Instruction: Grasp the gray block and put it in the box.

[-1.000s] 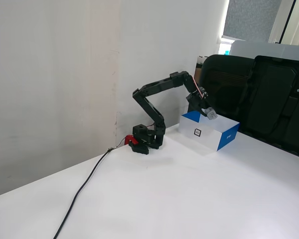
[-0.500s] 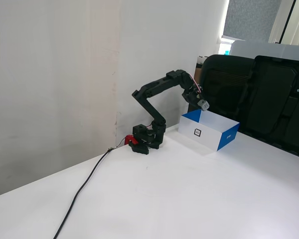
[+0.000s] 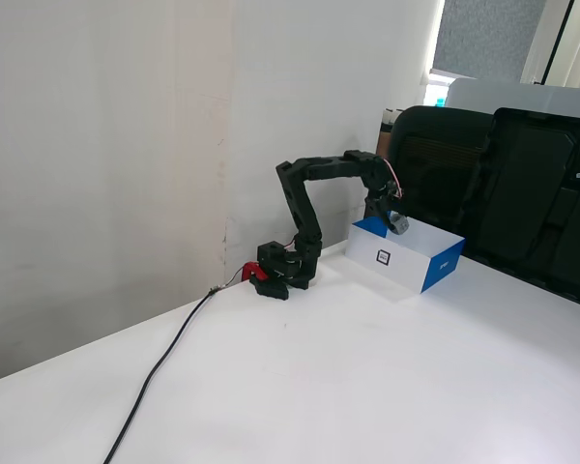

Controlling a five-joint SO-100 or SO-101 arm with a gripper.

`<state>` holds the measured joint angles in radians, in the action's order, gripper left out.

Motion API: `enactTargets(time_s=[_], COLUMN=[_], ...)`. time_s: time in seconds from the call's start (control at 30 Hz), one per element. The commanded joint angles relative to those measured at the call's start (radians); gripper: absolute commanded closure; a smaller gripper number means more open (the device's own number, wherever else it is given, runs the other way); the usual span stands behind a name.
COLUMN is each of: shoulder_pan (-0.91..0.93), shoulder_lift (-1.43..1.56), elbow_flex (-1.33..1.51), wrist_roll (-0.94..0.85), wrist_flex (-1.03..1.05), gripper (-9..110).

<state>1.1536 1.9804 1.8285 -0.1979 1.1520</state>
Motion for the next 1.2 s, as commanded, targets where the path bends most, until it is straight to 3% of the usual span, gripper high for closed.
enactTargets(time_s=[0.0, 0.07, 0.13, 0.17, 0.4, 0.5, 0.6, 0.83, 1.17], shoulder_pan=[0.005, -0.003, -0.012, -0.014, -0.028, -0.032, -0.048, -0.158, -0.463], shoulder_lift=[-0.040, -0.064, -0.069, -0.069, -0.060, -0.046, -0.011, 0.095, 0.259], elbow_flex=[-0.117, -0.130, -0.129, -0.129, -0.117, -0.109, -0.098, -0.058, -0.009], wrist_roll=[-0.009, 0.006, 0.017, 0.018, 0.023, 0.023, 0.031, 0.041, 0.034], wrist_flex=[-0.032, -0.041, -0.048, -0.048, -0.043, -0.035, -0.026, 0.025, 0.124], gripper=[101, 101, 78, 72, 69, 76, 101, 101, 101])
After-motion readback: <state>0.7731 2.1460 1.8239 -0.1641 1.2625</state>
